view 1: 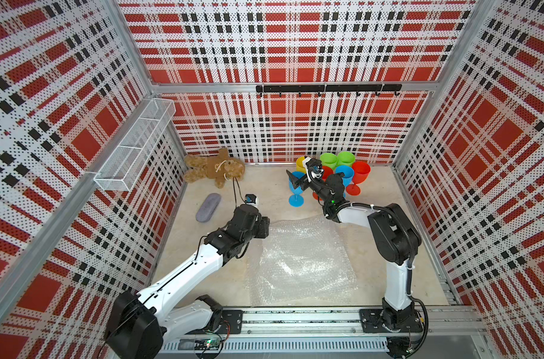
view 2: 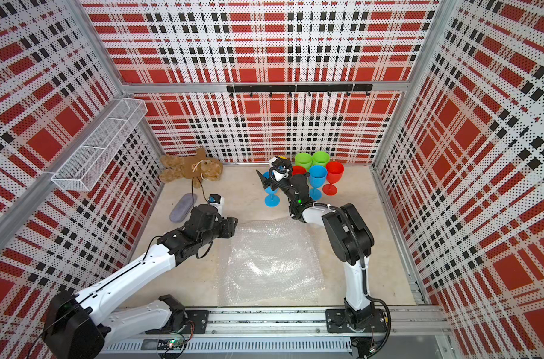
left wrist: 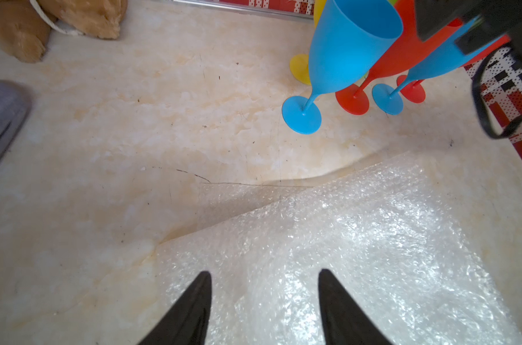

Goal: Unpack wine glasses from bubble wrap
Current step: Reset both arms

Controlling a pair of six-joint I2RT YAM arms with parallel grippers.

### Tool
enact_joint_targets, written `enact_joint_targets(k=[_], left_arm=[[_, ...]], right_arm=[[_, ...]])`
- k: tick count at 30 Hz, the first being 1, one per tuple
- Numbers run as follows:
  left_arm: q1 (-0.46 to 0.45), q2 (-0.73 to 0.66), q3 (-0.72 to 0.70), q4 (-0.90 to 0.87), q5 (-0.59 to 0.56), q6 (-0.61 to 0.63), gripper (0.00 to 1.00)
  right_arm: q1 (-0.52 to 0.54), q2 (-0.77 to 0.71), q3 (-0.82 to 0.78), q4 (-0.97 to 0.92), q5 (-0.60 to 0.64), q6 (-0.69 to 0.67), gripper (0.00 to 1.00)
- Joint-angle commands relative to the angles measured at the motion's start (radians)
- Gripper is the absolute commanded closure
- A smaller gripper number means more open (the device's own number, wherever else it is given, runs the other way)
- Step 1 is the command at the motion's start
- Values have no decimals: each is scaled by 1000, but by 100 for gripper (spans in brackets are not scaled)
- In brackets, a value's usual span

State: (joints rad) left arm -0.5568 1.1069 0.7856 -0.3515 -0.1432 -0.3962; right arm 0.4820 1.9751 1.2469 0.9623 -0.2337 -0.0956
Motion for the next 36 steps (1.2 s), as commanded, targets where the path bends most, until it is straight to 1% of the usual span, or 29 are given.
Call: enact_joint_targets(k=[1,4,5,6,8,10,12,13,14,15,16,17,18,20,21,22,23,24,26,27,28,31,32,33,34,35,36], left_arm=[[12,-61,27,15,7,11,31],[5,-118,72,18,-12,-2,20],[1,-130,95,19,-28,-4,0],[-2,-136,122,20,-43,-4,2],[0,-137,166,10,-79,-10,2],[3,-127,206,-9,-178,-20,2],[17,-115,243,-13,-295,-20,2],[25,-112,253,-13,-363,-31,2],[29,-111,257,-1,-425,-41,2],[36,-114,247,35,-441,-23,2],[45,-127,206,109,-421,33,2],[55,-150,141,236,-364,150,2],[60,-171,77,346,-335,239,2],[66,-211,-123,677,-340,403,2],[74,-223,-199,803,-349,468,2],[100,-226,-298,945,-382,492,2],[138,-226,-371,1053,-374,494,2],[201,-217,-428,1112,-318,483,2],[339,-175,-479,1133,-195,458,2],[397,-147,-500,1134,-175,435,2],[434,-120,-522,1137,-188,407,2],[487,-43,-579,1196,-176,422,2],[500,-11,-592,1227,-156,414,2],[518,30,-603,1260,-141,393,2],[545,78,-620,1329,-128,366,2],[570,127,-643,1441,-95,340,2],[600,166,-647,1514,-63,329,2]], right_arm=[[2,-151,23,-71,-42,29,0],[14,-279,-23,-154,-30,45,0],[21,-328,-46,-187,-13,47,0],[23,-378,-69,-230,2,50,0],[25,-472,-112,-314,35,68,0],[26,-570,-158,-414,120,102,0],[25,-657,-191,-570,237,127,0],[25,-691,-213,-629,275,130,0],[25,-725,-242,-677,347,135,0],[26,-757,-274,-701,413,142,0],[25,-792,-317,-719,515,152,0],[23,-825,-376,-697,619,163,0],[21,-857,-438,-650,690,150,0],[3,-930,-597,-472,755,65,0],[-12,-951,-657,-400,765,36,0],[-37,-963,-706,-348,783,32,0],[-71,-961,-730,-341,787,59,0],[-117,-950,-742,-364,751,95,0],[-200,-905,-763,-391,690,179,0],[-234,-877,-779,-380,667,187,0],[-251,-839,-799,-343,661,167,0],[-281,-736,-876,-185,692,104,0],[-295,-706,-895,-146,699,117,0],[-324,-673,-920,-95,660,136,0],[-358,-634,-958,-6,579,135,0],[-378,-591,-997,104,533,133,0],[-396,-524,-1034,239,519,146,0]])
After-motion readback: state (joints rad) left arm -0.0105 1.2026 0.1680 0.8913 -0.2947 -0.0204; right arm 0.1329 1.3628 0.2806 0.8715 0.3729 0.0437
